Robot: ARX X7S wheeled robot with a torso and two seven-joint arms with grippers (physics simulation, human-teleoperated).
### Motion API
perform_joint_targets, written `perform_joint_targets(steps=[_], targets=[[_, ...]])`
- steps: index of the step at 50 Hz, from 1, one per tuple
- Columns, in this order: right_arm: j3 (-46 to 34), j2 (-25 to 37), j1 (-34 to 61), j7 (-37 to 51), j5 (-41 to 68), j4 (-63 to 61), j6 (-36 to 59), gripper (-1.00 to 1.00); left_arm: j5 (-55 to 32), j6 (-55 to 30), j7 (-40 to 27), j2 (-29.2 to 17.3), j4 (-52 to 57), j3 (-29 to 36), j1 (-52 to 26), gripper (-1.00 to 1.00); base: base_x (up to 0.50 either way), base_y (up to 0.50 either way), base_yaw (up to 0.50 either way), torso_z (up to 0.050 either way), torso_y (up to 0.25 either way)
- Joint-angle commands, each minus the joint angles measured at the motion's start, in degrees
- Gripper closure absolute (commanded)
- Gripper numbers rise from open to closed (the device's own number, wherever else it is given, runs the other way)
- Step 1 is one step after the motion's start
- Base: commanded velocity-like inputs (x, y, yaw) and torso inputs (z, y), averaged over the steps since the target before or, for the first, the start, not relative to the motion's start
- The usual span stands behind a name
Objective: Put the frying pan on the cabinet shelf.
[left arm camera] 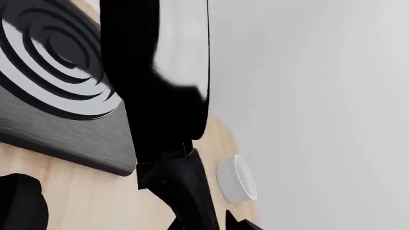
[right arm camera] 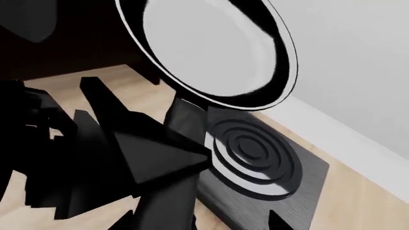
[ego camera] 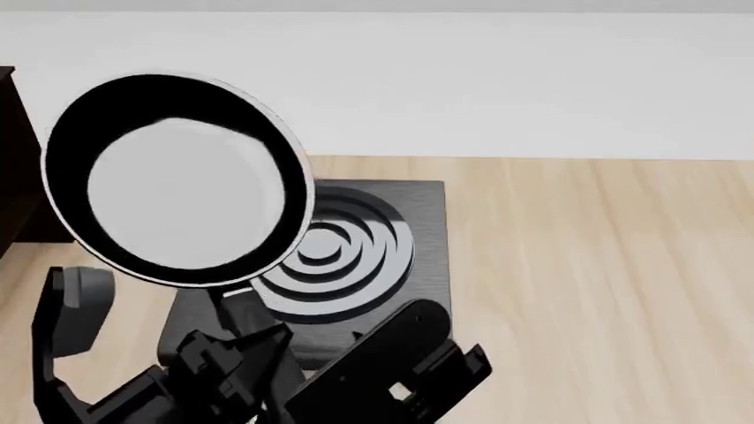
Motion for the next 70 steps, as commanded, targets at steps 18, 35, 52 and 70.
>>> perform_joint_targets(steps=[18,35,52,70], targets=[[1.2,0.7,0.0,1.3,-0.6,0.4,0.9,-1.0,0.8,2.0,-0.6,-1.4,-2.7,-1.5,-6.8,1.0,0.0,0.0,0.0,0.001,0.002],[2.5,0.6,-0.2,1.9,0.9,0.6,1.0,-1.0,-1.9,3.0,-0.5,-3.3,-13.6,-4.1,-18.7,1.0,0.0,0.0,0.0,0.001,0.002],[3.2,0.1,-0.3,1.9,2.3,0.5,0.3,-1.0,-6.9,3.2,-1.2,-8.4,-20.5,-8.7,-26.1,1.0,0.0,0.0,0.0,0.001,0.001],[3.2,-0.1,0.1,2.3,3.2,0.6,0.4,-1.0,-11.0,5.8,-1.9,-12.4,-22.1,-15.1,-26.0,1.0,0.0,0.0,0.0,0.001,0.002]])
